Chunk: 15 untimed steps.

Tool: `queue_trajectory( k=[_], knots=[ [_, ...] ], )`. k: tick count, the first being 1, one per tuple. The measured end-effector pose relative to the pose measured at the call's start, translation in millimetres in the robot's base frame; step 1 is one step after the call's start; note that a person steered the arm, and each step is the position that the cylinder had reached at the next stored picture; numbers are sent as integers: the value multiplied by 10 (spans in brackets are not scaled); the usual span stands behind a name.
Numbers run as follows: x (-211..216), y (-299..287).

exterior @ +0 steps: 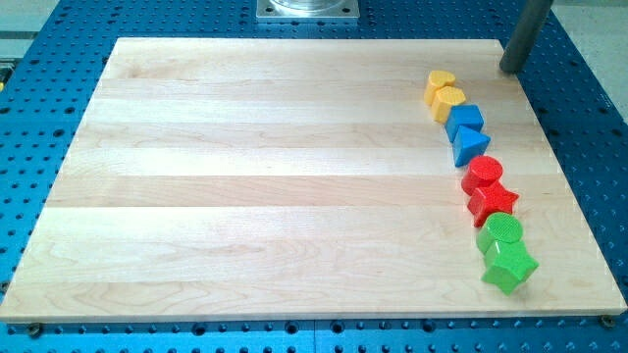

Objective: Place the triangle to the left of the cube

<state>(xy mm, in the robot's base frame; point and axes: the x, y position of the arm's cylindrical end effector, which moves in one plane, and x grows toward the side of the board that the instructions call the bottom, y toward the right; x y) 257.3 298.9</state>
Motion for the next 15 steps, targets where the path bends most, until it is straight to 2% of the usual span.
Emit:
queue_trajectory(
  k=[8,9,10,11,13,14,15],
  knots=[
    [180,12],
    [225,61],
    [199,347],
    [584,444],
    [1795,434],
    [2171,211],
    [2731,96]
  ],
)
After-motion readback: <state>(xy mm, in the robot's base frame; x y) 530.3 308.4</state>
